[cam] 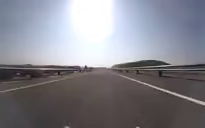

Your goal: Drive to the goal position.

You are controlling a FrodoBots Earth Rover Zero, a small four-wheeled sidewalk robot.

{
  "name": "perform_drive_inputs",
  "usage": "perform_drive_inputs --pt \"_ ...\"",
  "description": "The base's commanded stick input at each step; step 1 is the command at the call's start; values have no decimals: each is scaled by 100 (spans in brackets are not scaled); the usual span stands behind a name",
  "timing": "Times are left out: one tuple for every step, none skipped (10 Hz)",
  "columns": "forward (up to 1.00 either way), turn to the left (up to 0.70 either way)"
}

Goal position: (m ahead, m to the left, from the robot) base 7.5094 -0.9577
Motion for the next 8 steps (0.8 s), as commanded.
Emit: perform_drive_inputs --pt "100 0" --pt "100 0" --pt "100 0" --pt "100 0" --pt "100 0" --pt "100 0" --pt "100 0" --pt "100 0"
